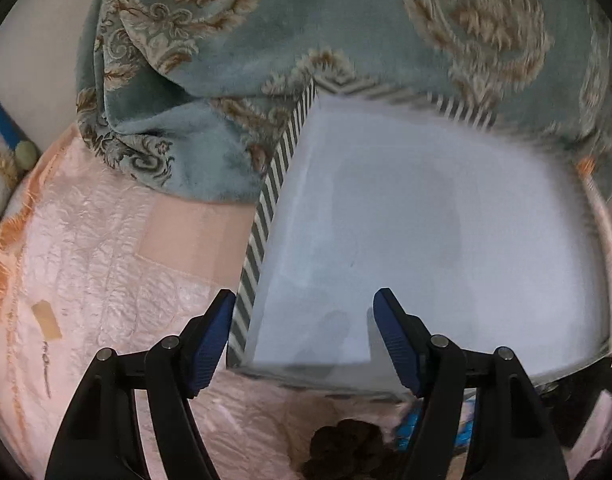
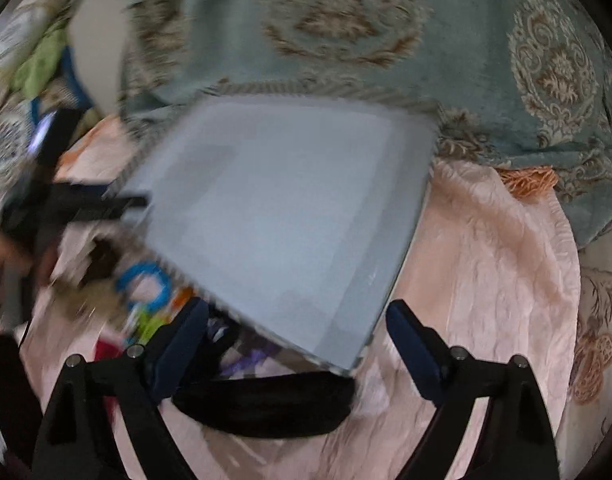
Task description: Organize jewelry
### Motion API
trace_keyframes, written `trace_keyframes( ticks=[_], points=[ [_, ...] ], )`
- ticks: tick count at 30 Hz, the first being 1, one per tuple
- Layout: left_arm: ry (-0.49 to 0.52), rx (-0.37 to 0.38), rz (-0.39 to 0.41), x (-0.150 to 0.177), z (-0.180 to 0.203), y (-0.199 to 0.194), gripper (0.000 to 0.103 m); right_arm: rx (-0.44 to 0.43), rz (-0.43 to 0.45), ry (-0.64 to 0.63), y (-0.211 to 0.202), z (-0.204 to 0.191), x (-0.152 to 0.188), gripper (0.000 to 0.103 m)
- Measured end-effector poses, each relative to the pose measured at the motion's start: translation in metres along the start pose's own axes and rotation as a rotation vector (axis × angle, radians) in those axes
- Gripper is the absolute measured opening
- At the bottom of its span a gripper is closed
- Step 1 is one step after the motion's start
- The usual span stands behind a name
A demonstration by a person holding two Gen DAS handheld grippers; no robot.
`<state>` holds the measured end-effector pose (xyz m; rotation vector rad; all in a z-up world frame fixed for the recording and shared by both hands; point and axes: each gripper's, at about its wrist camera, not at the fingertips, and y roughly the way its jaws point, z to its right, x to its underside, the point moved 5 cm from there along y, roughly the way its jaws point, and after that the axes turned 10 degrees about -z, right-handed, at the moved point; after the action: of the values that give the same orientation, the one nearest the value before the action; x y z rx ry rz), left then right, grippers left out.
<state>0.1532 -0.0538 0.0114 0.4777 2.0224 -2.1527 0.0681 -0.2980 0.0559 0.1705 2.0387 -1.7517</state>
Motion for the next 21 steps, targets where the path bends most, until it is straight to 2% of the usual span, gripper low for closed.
trace_keyframes(
  ticks=[1,4,5,7,8,9,10,12,13,14,17,19,21],
  points=[
    [0.001,0.0,0.004,-0.002,0.001,-0.002,0.056,0.02,0.018,0.012,-0.002,-0.002,0.0,0.093],
    [0.018,-0.027,0.002,-0.001,0.006,-0.002,0.056,0.183,0.072,-0.002,0.005,0.007,-0.011,0.093],
    [0.022,-0.031,-0.004,-0.003,0.011,-0.001,0.056,0.234,0.059,-0.013,0.014,0.01,-0.021,0.089],
    [0.028,-0.016,-0.001,0.001,0.013,-0.006,0.055,0.282,0.019,-0.009,0.03,0.018,-0.039,0.078],
    [0.031,0.002,0.004,0.002,0.013,-0.01,0.055,0.275,0.006,0.007,0.029,0.02,-0.042,0.071],
    [0.034,0.019,0.011,0.004,0.012,-0.015,0.055,0.221,0.007,0.022,0.022,0.022,-0.042,0.068],
    [0.042,0.031,0.024,0.006,0.01,-0.02,0.055,0.118,0.023,0.047,0.01,0.019,-0.037,0.068],
    [0.058,0.04,0.052,0.008,0.011,-0.031,0.055,-0.061,0.079,0.1,-0.022,0.019,-0.009,0.07],
    [0.069,0.043,0.064,0.008,0.014,-0.035,0.055,-0.088,0.065,0.104,-0.029,0.018,0.006,0.076],
    [0.075,0.046,0.071,0.009,0.017,-0.039,0.055,-0.098,0.038,0.098,-0.03,0.016,0.019,0.079],
    [0.088,0.057,0.088,0.008,0.025,-0.043,0.055,-0.091,-0.089,0.063,-0.011,0.008,0.054,0.079],
    [0.087,0.055,0.071,0.007,0.031,-0.037,0.055,-0.037,-0.124,0.074,0.01,0.009,0.055,0.076],
    [0.077,0.056,0.055,0.007,0.033,-0.03,0.055,0.005,-0.101,0.124,0.023,0.017,0.04,0.068]
  ],
)
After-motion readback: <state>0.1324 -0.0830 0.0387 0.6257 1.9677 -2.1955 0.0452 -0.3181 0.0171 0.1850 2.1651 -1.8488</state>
